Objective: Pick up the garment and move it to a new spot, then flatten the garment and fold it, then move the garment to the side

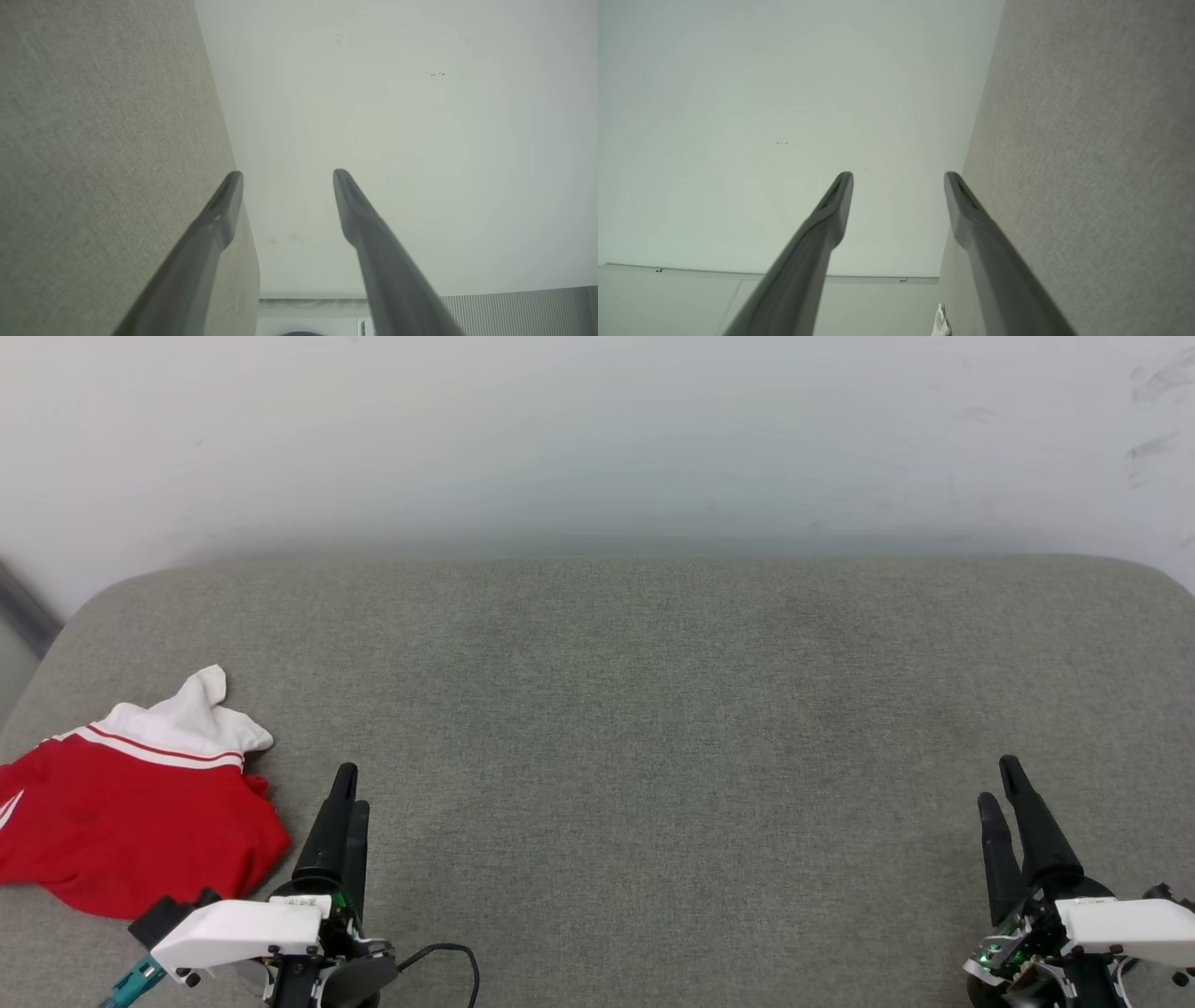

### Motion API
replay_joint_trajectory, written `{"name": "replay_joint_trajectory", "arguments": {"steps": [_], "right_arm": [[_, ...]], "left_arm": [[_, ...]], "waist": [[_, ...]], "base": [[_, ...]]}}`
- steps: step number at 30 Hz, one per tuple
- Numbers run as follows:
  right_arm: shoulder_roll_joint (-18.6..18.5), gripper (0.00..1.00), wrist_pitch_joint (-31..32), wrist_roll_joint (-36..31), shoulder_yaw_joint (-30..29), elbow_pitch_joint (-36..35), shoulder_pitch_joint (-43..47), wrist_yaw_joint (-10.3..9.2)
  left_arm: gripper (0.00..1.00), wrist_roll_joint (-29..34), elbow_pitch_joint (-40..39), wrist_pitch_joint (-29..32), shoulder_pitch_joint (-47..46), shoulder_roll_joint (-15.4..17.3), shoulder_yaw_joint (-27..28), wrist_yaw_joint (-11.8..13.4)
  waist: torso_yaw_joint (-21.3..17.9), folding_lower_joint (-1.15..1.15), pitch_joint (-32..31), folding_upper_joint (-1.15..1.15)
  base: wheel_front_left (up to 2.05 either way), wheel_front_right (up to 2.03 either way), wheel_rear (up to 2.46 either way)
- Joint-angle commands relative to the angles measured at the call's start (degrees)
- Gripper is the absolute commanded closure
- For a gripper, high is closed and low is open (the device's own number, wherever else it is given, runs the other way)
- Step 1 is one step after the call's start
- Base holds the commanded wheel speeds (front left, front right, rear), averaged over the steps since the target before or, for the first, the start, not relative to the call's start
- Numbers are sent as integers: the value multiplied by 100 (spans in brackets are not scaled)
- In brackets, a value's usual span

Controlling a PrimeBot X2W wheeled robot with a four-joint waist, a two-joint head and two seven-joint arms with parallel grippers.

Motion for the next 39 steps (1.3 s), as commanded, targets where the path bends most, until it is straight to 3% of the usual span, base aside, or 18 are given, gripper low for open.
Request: {"name": "replay_joint_trajectory", "arguments": {"steps": [1, 8, 23, 39], "right_arm": [[-9, 0, -57, -88, 35, -155, -47, 1], [-28, 0, -229, -671, 92, -298, -2, 1], [-50, 0, -533, -2892, 247, -493, 54, 1], [-15, 0, -399, -4913, 290, -775, 138, 2]], "left_arm": [[0, 125, -162, -58, -116, 12, -44, -5], [0, 955, -312, -229, -83, 18, -191, -5], [0, 2858, -451, -557, -16, 68, -431, -4], [0, 4642, -473, -856, 79, 95, -560, -4]], "waist": [[3, 0, -2, 0], [16, 0, -7, 0], [30, 0, -35, 0], [48, 0, -70, 0]], "base": [[0, 0, 0], [0, 0, 0], [0, 0, 0], [0, 0, 0]]}}
